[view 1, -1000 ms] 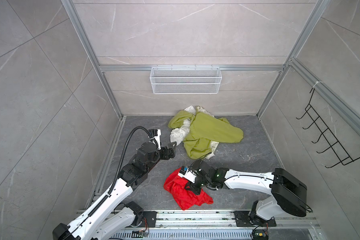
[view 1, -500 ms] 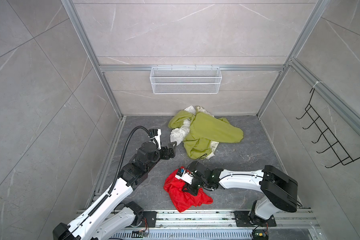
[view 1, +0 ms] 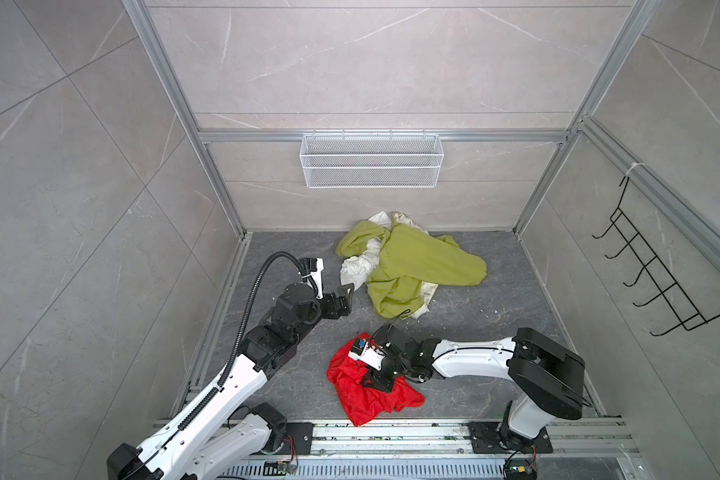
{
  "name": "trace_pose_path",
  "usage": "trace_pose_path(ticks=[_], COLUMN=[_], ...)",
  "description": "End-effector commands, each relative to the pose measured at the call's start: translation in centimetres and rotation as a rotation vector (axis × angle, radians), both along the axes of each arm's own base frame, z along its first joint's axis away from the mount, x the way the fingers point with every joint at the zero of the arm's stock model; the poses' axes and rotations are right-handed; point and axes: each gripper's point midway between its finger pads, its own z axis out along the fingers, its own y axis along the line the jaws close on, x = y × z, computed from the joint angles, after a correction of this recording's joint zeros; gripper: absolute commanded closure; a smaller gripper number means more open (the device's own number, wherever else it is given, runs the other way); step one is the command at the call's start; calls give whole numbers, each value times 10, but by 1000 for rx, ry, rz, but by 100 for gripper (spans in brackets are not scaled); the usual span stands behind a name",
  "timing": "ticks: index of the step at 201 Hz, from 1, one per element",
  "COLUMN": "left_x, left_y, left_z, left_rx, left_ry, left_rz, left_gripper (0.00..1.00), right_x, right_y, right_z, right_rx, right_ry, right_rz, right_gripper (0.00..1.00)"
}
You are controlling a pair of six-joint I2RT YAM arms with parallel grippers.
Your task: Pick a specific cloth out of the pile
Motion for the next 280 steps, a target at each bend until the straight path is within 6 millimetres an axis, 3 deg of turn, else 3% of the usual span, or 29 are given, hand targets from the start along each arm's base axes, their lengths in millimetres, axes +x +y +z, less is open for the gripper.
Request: trace_pose_path(ticks=[1, 28, 66, 95, 162, 197, 218, 239, 261, 280], left_x=[4, 4, 0, -1, -2, -4, 5, 11, 21, 31], left_y=[-6, -7, -3, -2, 0, 11, 50, 84, 121, 159], left_z=[29, 30, 31, 29, 31, 27, -3, -32, -72, -117], left_rx=[-38, -46, -47, -44, -39, 18, 167, 381, 583, 668], left_ry=[-75, -73, -78, -75, -89, -110, -87, -64, -16, 115], left_rz=[-20, -26, -19, -19, -15, 11, 207, 341, 474, 531], left_gripper=[6, 6, 6, 6, 6, 5, 3, 2, 5, 8], right_x=[15, 31, 39, 40, 29, 31, 48, 80, 132, 151], right_y=[-4, -7, -3, -3, -3, -16, -39, -78, -154, -217], right_z=[19, 19, 25, 34, 98, 135, 151, 163, 178, 188], right_rx=[-14, -41, -23, -9, 100, 146, 173, 197, 155, 138], right_ry=[-86, -127, -143, -153, -167, -230, -305, -392, -622, -797], right_rz=[-36, -81, -108, -114, -83, -115, -200, -369, -802, -1064], right_gripper=[67, 69, 68, 61, 38, 28, 26, 22, 11, 0])
